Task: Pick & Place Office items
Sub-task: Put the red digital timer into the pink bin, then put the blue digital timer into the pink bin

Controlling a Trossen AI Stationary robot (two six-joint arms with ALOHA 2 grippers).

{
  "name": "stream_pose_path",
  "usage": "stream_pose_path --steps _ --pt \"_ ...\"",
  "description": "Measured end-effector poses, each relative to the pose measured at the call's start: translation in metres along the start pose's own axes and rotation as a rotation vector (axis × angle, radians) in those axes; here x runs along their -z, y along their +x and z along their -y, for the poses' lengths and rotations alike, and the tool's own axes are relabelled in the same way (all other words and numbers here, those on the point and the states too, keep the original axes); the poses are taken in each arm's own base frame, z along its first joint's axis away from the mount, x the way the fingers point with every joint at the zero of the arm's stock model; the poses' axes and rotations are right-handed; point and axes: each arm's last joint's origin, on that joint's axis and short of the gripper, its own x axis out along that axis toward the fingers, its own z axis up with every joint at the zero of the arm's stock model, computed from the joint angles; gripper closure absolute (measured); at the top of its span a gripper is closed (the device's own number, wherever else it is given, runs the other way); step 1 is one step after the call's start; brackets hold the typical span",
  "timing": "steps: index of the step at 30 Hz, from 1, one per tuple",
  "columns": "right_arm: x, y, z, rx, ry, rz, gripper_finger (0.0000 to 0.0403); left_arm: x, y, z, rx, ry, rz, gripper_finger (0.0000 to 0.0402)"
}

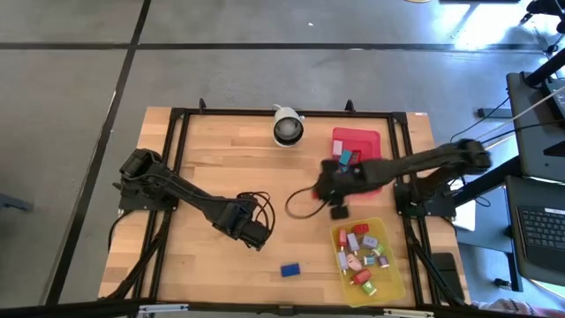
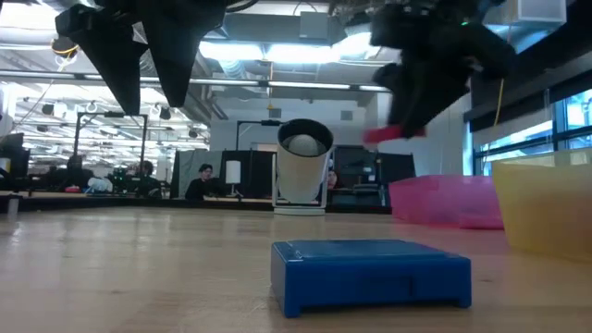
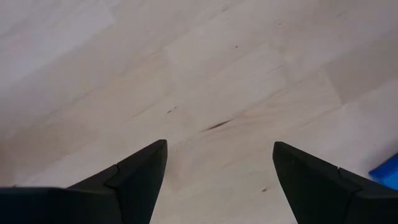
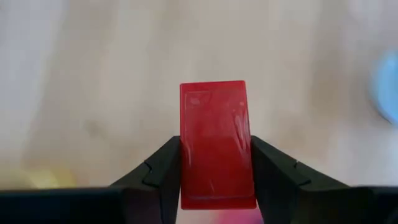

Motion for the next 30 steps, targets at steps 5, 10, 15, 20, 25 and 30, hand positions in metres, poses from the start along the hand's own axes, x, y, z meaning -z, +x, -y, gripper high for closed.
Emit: stream_pose_path --steps 5,10,15,20,25,30 --pt "0.039 -0.038 0.035 0.090 0.091 -0.093 0.0250 0.002 0.000 0.000 0.001 -0.056 -0.003 0.0112" --pt "0.085 -0.040 0.052 0.142 0.316 -0.104 0.0250 0.004 -0.001 0.000 0.003 -0.055 0.008 0.0112" --pt "0.120 -0.021 0.055 0.183 0.590 -0.154 0.0250 0.004 -0.001 0.000 0.003 -0.053 0.037 0.0112" --pt "0.136 -0.007 0.052 0.292 0.761 -0.193 0.0229 0.003 -0.001 0.000 0.003 -0.052 0.068 0.0112" --pt "0.136 -0.005 0.053 0.343 0.878 -0.159 0.0198 0.002 -0.001 0.000 0.002 -0.051 0.074 0.0112" --pt "0.134 -0.005 0.054 0.341 0.949 -0.119 0.0175 0.002 -0.001 0.000 0.002 -0.035 0.074 0.0112"
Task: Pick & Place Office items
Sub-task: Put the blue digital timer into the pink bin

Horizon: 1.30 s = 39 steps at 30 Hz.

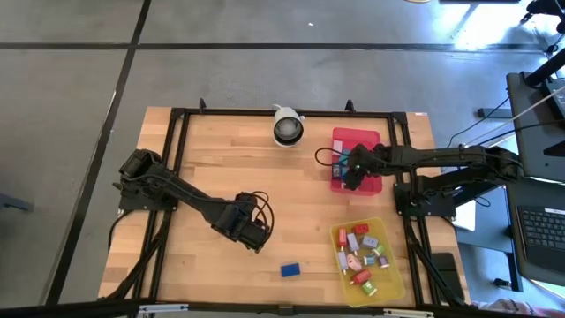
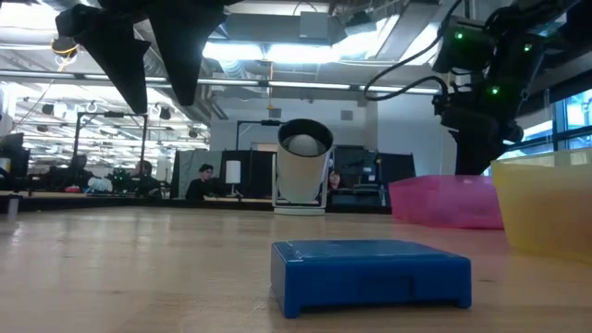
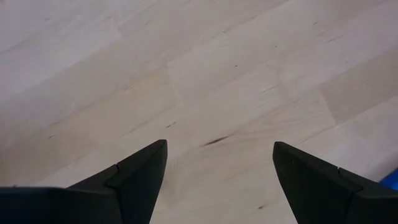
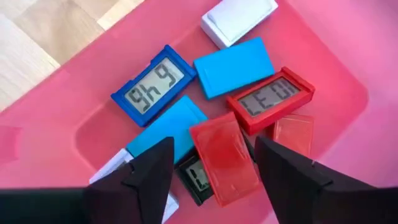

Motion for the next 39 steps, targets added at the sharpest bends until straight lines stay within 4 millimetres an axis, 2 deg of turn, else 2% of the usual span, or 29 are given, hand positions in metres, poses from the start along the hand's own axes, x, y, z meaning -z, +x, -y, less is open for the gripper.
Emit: stream_pose_path --steps 7,13,19,25,32,39 --pt "-0.012 -0.012 -0.005 -0.066 0.020 0.009 0.0144 0.002 -0.001 0.002 0.017 0.004 -0.001 0.0112" --pt "-0.034 -0.041 -0.018 -0.256 0.012 0.033 0.0128 0.007 -0.002 0.005 0.057 0.100 0.001 0.0112" --pt "-0.043 -0.073 -0.038 -0.357 -0.110 0.130 0.0131 0.018 -0.008 0.021 0.228 0.205 0.022 0.0112" --pt "-0.035 -0.090 -0.069 -0.497 -0.155 0.250 0.0139 0.038 -0.014 0.034 0.391 0.258 0.080 0.0112" --pt "-0.021 -0.101 -0.104 -0.571 -0.216 0.367 0.0145 0.067 -0.023 0.050 0.638 0.372 0.106 0.0112" --pt "-0.005 -0.094 -0.152 -0.705 -0.246 0.407 0.0145 0.088 -0.027 0.048 0.649 0.480 0.100 0.0112"
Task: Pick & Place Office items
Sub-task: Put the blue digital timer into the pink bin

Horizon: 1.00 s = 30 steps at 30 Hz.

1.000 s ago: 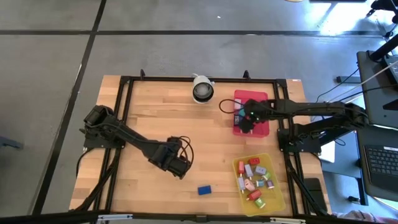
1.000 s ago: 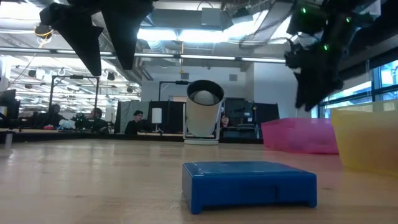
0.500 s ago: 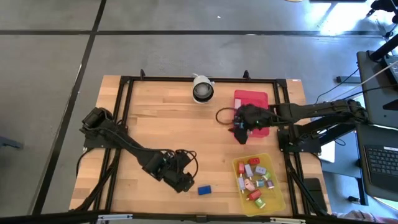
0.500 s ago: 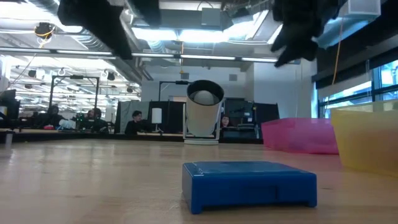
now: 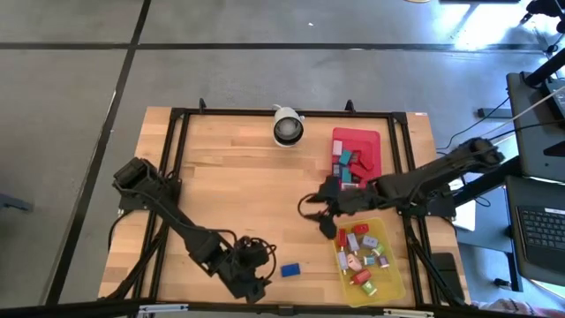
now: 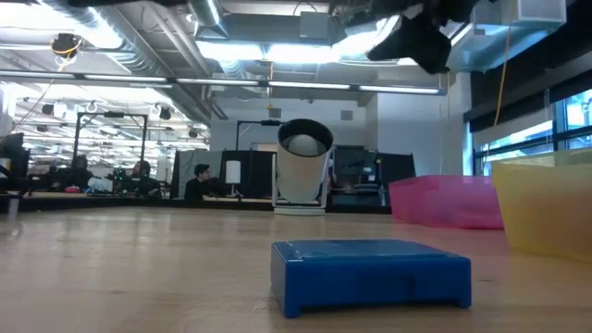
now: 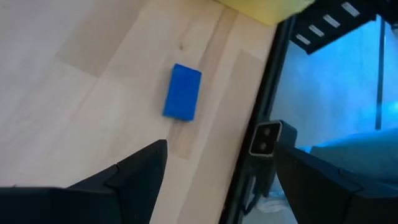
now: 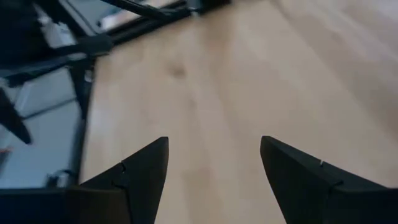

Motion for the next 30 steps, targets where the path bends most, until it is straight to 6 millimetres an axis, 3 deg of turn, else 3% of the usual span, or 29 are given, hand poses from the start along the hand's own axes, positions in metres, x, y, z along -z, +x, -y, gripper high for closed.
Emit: stream_pose_path --steps 9,18,25,30 --pt "0.046 0.048 -0.052 -0.166 -0.145 0.020 0.0145 0.017 -0.006 0.008 0.037 0.005 -0.074 0.0112" --pt "0.109 0.067 -0.095 -0.290 -0.272 -0.097 0.0145 0.040 -0.016 0.018 0.076 0.012 -0.120 0.0112" --pt "0.111 0.083 -0.133 -0.253 -0.325 -0.222 0.0129 0.050 -0.022 0.023 0.060 0.039 -0.052 0.0112" --pt "0.105 0.107 -0.138 -0.107 -0.403 -0.318 0.0100 0.054 -0.024 0.024 0.067 0.048 -0.058 0.0112"
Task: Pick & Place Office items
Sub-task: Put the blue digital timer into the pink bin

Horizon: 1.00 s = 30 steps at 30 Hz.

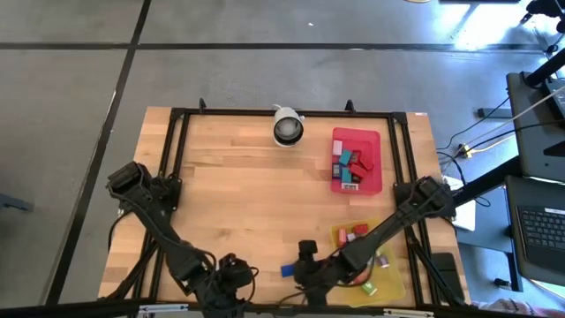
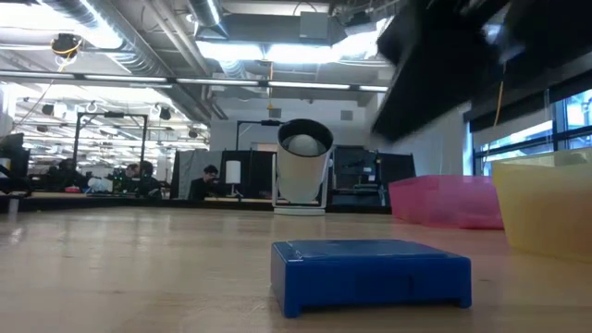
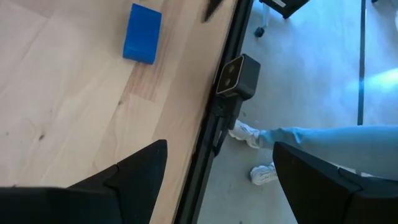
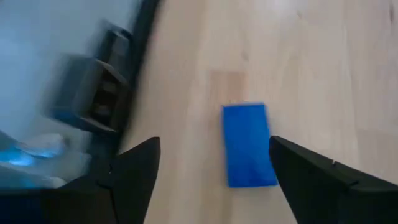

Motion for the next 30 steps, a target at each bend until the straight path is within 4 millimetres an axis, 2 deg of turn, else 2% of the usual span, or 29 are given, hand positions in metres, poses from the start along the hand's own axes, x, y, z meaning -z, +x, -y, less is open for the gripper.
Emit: stream_pose_path --steps 6,10,14,18,23,26,30 --pt "-0.010 0.022 0.007 0.041 0.017 -0.024 0.0087 0.003 -0.001 0.001 0.005 0.006 -0.004 0.0112" --pt "-0.003 0.035 0.018 0.044 0.029 -0.093 0.0089 0.003 -0.001 0.001 0.003 0.006 0.002 0.0112" --pt "0.003 0.046 0.023 -0.024 0.045 -0.163 0.0090 0.003 -0.001 0.001 0.002 0.006 0.003 0.0112" --pt "0.004 0.048 0.025 0.020 0.057 -0.162 0.0097 0.003 -0.001 0.001 0.001 0.006 0.004 0.0112" --pt "0.007 0.047 0.028 0.077 0.054 -0.174 0.0139 0.002 -0.001 0.001 -0.005 0.006 0.019 0.0112" --pt "0.008 0.047 0.029 0.080 0.061 -0.194 0.0182 0.001 -0.001 0.001 -0.015 0.006 0.043 0.0112" --pt "0.008 0.044 0.029 0.089 0.158 -0.202 0.0250 0.000 -0.002 0.000 -0.032 0.006 0.083 0.0112"
